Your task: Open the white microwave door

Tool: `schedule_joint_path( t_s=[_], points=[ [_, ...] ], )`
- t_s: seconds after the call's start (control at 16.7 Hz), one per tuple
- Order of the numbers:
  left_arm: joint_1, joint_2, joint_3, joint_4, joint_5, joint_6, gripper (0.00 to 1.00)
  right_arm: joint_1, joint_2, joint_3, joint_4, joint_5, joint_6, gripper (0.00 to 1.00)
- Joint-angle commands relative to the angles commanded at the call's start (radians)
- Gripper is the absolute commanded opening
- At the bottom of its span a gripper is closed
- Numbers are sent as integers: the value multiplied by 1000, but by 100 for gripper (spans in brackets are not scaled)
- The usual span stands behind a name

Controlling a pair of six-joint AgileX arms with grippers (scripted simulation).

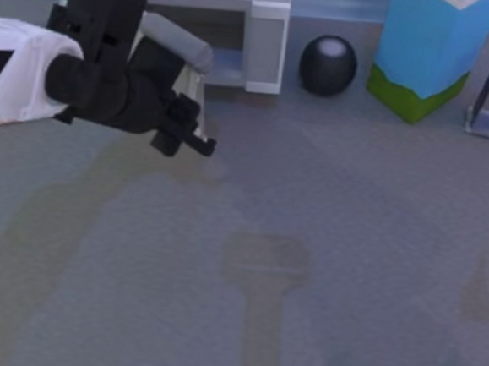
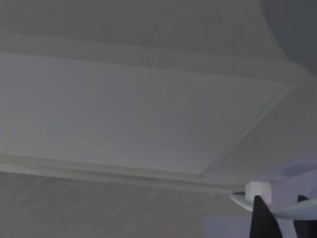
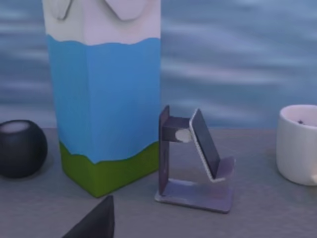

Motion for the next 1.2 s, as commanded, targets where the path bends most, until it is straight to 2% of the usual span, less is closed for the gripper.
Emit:
schedule_joint_path(
  t_s=[0.36,0.9,1.2],
  points=[
    [0,0,0,0,0,0,0,0,0,0,0,0,0,100],
    [30,-14,-13,-18,54,69,0,0,0,0,0,0,0,100],
    [31,-14,-14,-19,56,73,0,0,0,0,0,0,0,100]
  ],
)
